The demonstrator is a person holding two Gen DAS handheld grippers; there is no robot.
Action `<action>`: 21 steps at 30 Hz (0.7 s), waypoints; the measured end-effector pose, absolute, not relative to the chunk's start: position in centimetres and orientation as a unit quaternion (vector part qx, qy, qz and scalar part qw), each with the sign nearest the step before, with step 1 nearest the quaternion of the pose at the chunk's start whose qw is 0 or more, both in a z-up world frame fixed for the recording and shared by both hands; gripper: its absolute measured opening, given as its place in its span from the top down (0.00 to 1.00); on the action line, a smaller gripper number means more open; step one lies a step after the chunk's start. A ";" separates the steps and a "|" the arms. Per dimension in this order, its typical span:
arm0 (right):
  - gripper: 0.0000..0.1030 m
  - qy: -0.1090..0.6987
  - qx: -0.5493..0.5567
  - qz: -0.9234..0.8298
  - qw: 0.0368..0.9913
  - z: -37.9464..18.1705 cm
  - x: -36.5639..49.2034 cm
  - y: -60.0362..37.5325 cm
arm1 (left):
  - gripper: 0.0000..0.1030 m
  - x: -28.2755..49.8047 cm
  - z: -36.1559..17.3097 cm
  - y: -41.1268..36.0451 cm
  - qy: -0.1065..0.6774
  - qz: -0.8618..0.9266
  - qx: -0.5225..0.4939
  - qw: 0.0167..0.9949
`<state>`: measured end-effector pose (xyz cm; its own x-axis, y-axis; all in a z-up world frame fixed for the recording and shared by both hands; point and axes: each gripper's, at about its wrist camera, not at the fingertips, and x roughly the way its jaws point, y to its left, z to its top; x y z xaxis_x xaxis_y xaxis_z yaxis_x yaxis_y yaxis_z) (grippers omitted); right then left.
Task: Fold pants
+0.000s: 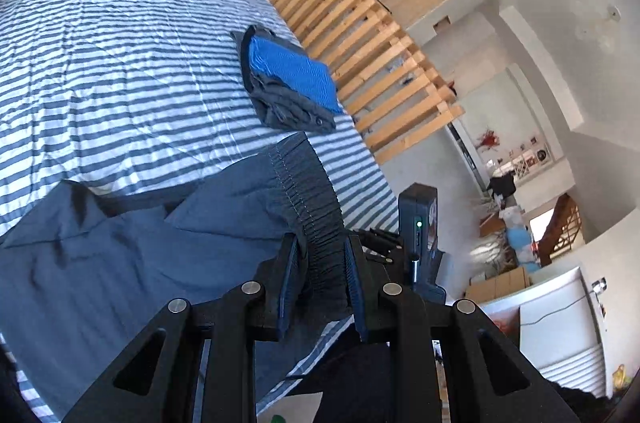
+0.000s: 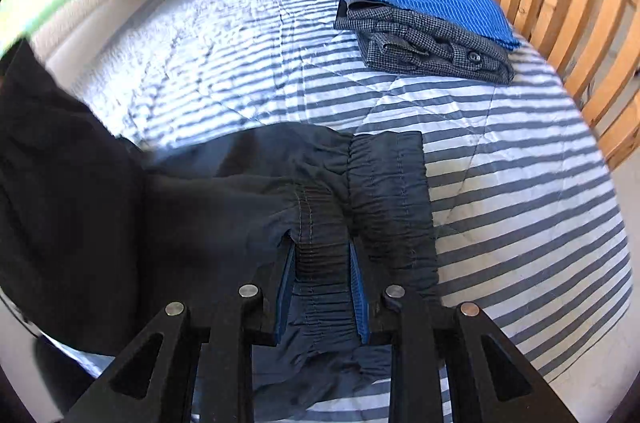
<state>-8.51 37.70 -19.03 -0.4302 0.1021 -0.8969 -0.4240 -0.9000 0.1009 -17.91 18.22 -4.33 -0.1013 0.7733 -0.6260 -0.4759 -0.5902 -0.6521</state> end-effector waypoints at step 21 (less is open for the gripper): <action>0.82 0.192 -0.407 0.889 0.081 -14.4 -5.5 35.5 | 0.75 -17.4 -8.8 23.9 -0.075 0.711 -0.552 0.430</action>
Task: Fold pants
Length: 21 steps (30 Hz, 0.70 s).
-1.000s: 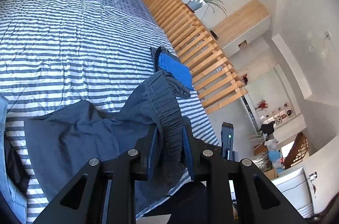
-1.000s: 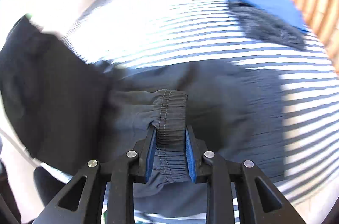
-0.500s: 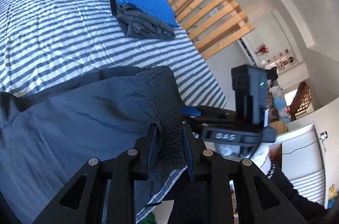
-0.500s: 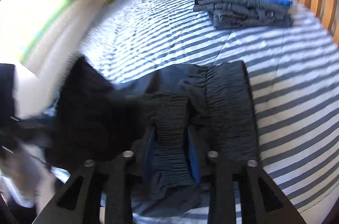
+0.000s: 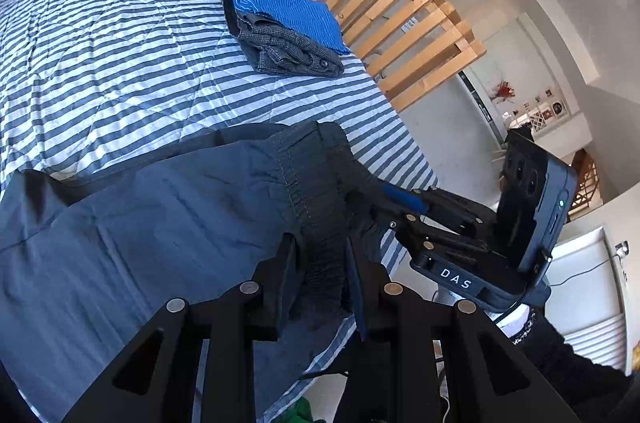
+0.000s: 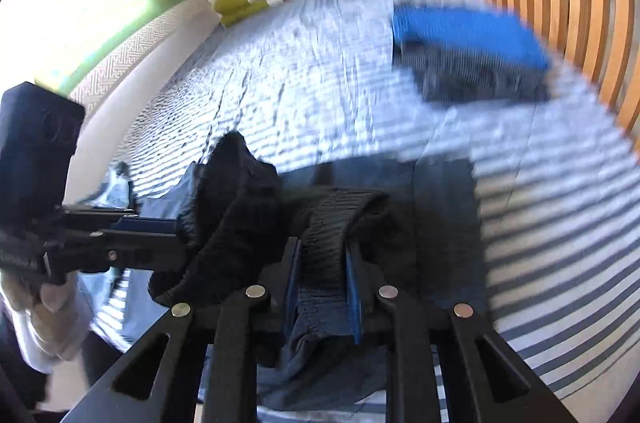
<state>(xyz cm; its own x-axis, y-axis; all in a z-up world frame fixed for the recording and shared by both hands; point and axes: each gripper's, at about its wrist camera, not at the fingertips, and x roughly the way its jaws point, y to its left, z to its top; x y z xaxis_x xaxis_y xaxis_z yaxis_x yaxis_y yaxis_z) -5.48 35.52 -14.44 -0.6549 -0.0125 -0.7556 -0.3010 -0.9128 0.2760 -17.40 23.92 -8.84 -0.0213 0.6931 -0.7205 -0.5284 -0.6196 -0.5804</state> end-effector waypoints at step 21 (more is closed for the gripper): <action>0.65 0.197 -0.491 0.842 0.107 -16.7 -5.3 36.0 | 0.42 -11.0 -12.3 -1.7 -0.125 0.781 -0.581 0.191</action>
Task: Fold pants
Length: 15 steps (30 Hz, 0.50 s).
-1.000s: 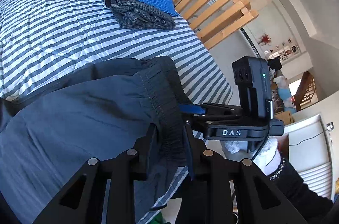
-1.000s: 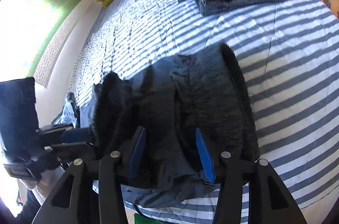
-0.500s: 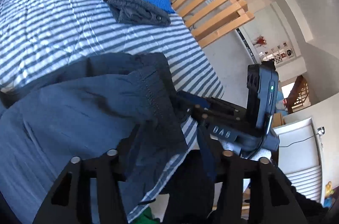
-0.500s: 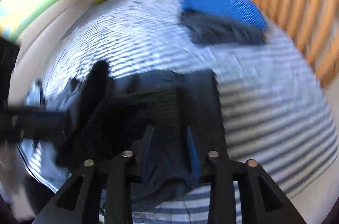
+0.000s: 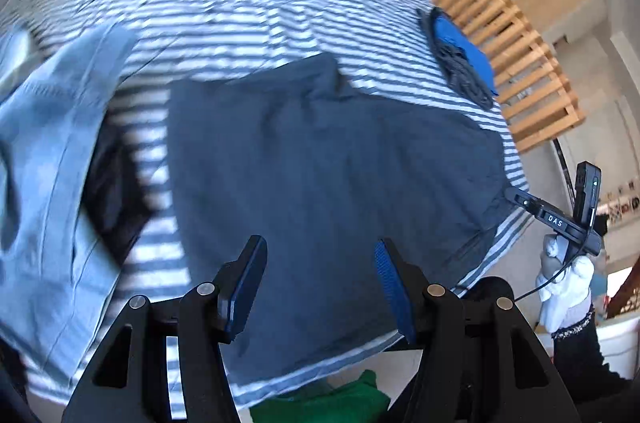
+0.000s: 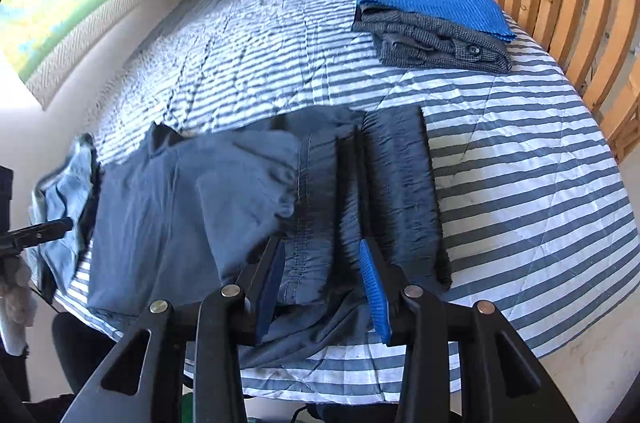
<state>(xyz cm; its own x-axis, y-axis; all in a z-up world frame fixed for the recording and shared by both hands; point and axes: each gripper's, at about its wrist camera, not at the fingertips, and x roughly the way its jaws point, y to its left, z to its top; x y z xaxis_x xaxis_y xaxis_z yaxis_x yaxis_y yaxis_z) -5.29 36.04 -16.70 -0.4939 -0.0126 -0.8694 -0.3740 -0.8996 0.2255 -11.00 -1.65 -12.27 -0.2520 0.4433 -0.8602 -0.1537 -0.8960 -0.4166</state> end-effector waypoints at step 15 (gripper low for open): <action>0.59 0.258 -0.518 0.801 0.156 -19.3 -5.9 38.1 | 0.98 -6.8 -20.5 -6.4 -0.202 0.752 -0.600 0.183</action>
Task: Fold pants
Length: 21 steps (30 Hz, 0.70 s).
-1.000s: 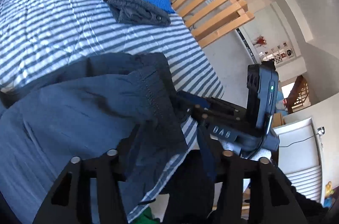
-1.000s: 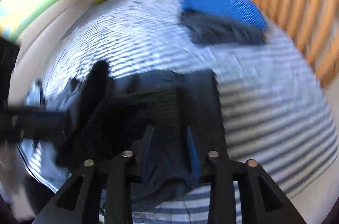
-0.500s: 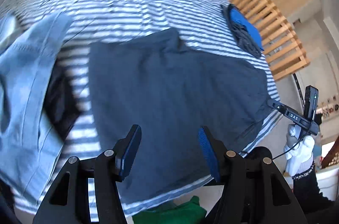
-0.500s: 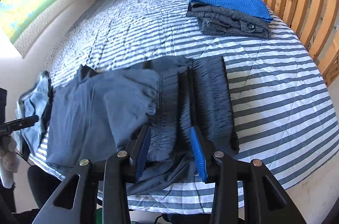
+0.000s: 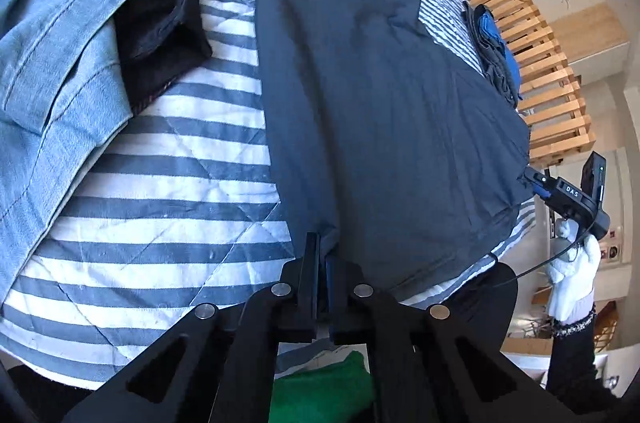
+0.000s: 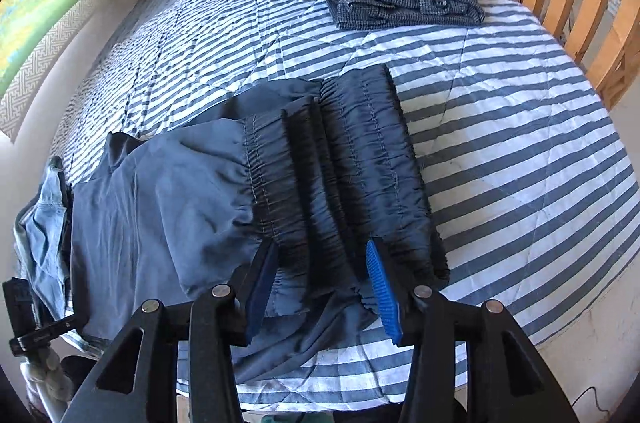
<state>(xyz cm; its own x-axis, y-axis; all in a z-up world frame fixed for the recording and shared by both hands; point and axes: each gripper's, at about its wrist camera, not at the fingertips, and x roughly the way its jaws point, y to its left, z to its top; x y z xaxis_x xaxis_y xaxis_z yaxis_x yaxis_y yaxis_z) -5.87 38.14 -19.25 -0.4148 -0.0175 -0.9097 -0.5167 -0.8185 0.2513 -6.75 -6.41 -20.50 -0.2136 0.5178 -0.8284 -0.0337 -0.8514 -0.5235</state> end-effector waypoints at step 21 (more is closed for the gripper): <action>0.68 0.124 -0.557 0.807 0.154 -20.1 -11.8 33.4 | 0.97 -6.8 -19.8 -7.8 -0.155 0.759 -0.608 0.175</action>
